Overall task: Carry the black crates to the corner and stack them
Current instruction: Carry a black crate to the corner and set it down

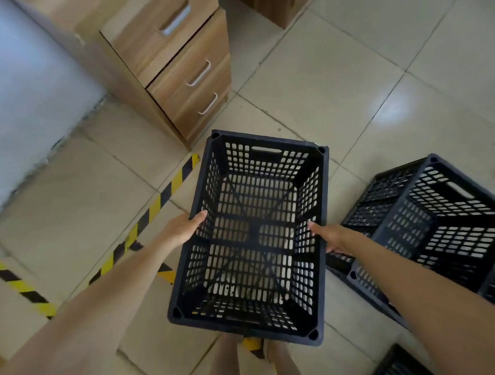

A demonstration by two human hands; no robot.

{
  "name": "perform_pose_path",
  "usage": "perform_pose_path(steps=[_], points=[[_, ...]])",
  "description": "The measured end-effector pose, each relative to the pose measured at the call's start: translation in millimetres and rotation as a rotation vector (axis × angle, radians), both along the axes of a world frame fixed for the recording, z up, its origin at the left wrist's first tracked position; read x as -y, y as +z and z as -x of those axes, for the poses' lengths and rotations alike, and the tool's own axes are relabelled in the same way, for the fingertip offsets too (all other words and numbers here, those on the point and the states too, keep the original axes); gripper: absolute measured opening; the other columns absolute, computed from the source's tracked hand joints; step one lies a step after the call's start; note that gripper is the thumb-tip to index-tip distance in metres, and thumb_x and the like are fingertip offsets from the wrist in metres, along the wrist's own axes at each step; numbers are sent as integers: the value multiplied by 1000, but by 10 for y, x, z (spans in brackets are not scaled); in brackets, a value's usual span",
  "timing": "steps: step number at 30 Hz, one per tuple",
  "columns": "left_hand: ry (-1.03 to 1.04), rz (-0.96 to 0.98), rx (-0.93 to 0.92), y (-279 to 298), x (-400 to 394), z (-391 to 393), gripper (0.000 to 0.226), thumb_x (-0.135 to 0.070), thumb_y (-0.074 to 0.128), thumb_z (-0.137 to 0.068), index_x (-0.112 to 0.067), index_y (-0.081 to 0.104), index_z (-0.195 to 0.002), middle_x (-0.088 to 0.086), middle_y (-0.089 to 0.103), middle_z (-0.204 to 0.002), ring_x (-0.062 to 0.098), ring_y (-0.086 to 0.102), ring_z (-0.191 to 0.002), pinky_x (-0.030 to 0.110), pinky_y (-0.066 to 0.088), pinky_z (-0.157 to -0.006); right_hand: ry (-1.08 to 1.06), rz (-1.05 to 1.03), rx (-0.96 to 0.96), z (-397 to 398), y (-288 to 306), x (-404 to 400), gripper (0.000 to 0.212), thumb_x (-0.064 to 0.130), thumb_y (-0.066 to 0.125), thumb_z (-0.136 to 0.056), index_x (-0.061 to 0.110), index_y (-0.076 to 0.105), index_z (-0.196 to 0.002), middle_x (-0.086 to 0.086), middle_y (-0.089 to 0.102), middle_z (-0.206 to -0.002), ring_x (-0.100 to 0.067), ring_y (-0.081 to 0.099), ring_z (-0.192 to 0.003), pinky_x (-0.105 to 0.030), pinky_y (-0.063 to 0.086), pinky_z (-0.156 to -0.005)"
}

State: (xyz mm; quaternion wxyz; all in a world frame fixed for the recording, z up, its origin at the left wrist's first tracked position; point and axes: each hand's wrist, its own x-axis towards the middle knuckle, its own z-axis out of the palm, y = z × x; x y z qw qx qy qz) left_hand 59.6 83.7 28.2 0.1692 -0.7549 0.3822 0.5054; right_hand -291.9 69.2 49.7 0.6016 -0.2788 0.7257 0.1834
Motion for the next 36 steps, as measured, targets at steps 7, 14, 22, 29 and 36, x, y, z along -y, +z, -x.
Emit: perform_pose_path(steps=[7,14,22,29,36], points=[[63,82,72,406,-613,-331,67,-69,27,-93,-10,44,-68,2,44,-61,17,47,-54,38,47,-76,186,1,87,-157,273,-176,68,48,46,-97,3,34,-146,-19,48,-144,-38,56,-122,-51,42,-106],[202,36,153,862,-1171,-800,86,-69,22,-94,-2,47,-141,18,48,-145,34,48,-131,42,34,-109,490,54,37,-823,1091,-243,66,46,36,-101,3,26,-150,-17,42,-149,-22,67,-97,-28,49,-70],[376,103,80,1068,-1707,-1410,76,-63,22,-98,-5,63,-125,14,62,-130,32,58,-117,42,42,-102,673,181,58,-1562,1365,-333,66,47,37,-101,-4,36,-143,-20,57,-135,-5,59,-51,-21,43,-57],[541,146,1,946,-2249,-2011,74,-67,25,-95,-10,71,-103,10,70,-112,30,64,-102,43,46,-98,780,157,11,-2395,1171,-530,63,44,26,-104,-7,37,-141,-22,62,-127,-26,69,-92,-34,49,-81],[616,129,-30,1039,-2662,-2919,74,-66,21,-96,-13,66,-122,8,66,-122,30,59,-116,38,42,-101,910,149,1,-3581,1111,-625,59,44,28,-103,-8,50,-120,-24,63,-126,-3,51,-36,-20,38,-51]])
